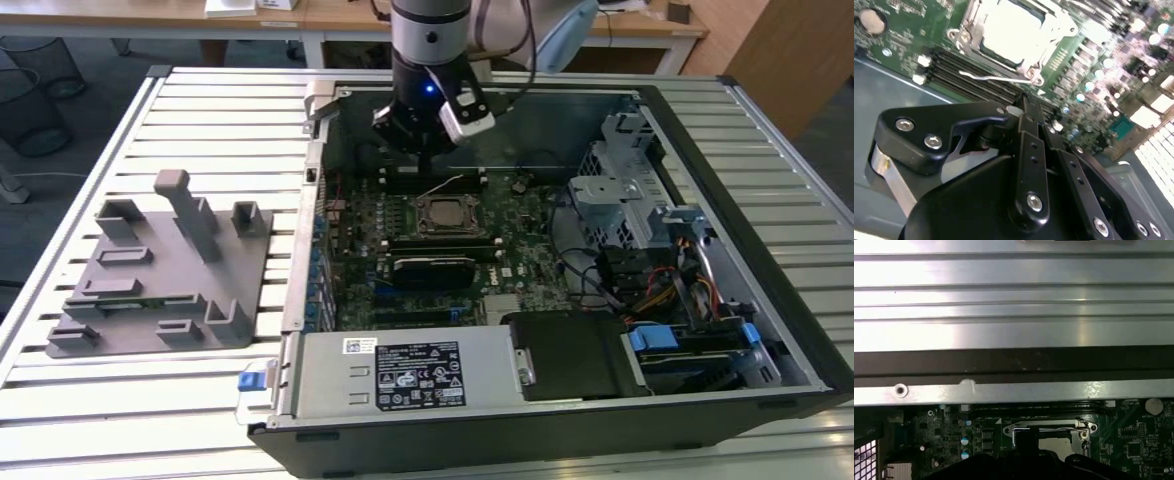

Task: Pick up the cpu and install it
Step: 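Install the first cpu locking lever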

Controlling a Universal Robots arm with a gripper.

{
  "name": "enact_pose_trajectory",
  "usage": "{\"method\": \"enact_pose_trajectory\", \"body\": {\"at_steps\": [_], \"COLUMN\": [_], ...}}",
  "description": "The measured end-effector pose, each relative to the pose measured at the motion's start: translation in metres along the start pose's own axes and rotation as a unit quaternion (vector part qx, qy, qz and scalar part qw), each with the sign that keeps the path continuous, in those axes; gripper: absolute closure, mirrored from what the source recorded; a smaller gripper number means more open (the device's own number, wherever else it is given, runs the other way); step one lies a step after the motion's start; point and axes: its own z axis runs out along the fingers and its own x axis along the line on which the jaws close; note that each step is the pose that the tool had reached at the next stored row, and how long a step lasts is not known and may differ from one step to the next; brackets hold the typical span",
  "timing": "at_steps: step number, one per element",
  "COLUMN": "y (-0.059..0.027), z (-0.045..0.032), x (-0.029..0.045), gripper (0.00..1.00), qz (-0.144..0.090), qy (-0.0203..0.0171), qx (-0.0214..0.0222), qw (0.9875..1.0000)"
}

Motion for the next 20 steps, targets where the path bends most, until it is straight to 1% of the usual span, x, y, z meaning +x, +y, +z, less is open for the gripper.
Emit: {"method": "enact_pose_trajectory", "body": {"at_steps": [3, 6, 9, 10, 11, 20], "y": [0.0001, 0.0003, 0.0003, 0.0003, 0.0005, 0.0052], "z": [0.0029, 0.0064, 0.0094, 0.0105, 0.0118, 0.0185], "x": [-0.0048, -0.0058, -0.0058, -0.0058, -0.0061, -0.0156], "gripper": [0.89, 0.89, 0.89, 0.89, 0.89, 0.89], "qz": [0.000, -0.003, -0.021, -0.026, -0.028, -0.028], "qy": [0.0001, 0.0001, 0.0009, 0.0007, 0.0002, 0.0001], "qx": [0.0000, 0.0000, -0.0003, -0.0003, -0.0003, -0.0002], "qw": [1.0000, 1.0000, 0.9998, 0.9996, 0.9996, 0.9996]}}
